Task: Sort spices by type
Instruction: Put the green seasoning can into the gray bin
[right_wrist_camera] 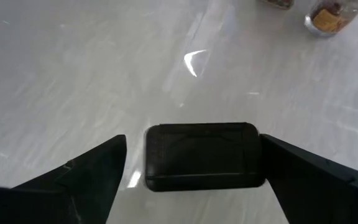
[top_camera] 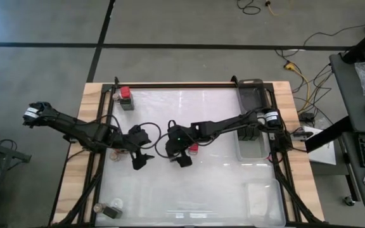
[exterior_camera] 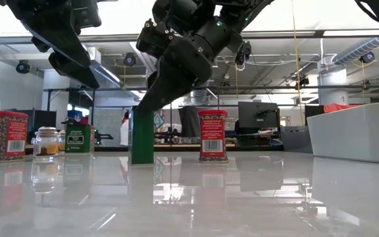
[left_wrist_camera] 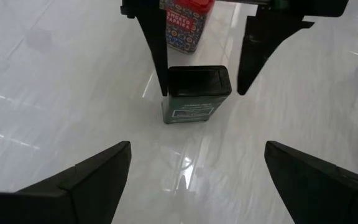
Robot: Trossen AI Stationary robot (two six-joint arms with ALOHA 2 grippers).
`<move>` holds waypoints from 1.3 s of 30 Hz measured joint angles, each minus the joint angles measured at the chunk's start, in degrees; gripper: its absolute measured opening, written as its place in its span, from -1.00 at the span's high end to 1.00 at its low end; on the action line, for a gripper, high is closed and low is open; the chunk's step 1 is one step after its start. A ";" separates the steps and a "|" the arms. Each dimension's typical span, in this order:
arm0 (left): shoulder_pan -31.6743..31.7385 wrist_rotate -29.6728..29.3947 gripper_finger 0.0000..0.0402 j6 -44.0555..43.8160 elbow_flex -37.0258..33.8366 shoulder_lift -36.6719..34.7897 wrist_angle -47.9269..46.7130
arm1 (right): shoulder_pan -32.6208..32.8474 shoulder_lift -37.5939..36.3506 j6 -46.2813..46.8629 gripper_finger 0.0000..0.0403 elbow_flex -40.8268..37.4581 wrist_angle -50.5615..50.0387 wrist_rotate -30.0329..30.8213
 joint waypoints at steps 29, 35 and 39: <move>0.00 3.09 -0.76 0.22 2.41 0.02 -0.72 | 2.90 -4.86 2.45 -0.36 0.55 -2.75 0.19; -0.06 3.65 -0.76 1.06 3.65 0.00 -1.02 | 7.10 -12.21 3.29 -0.33 0.57 -10.03 0.23; -0.11 3.65 -0.76 1.25 3.67 -0.04 -0.82 | 10.75 -19.56 6.26 -0.32 0.55 -20.32 3.96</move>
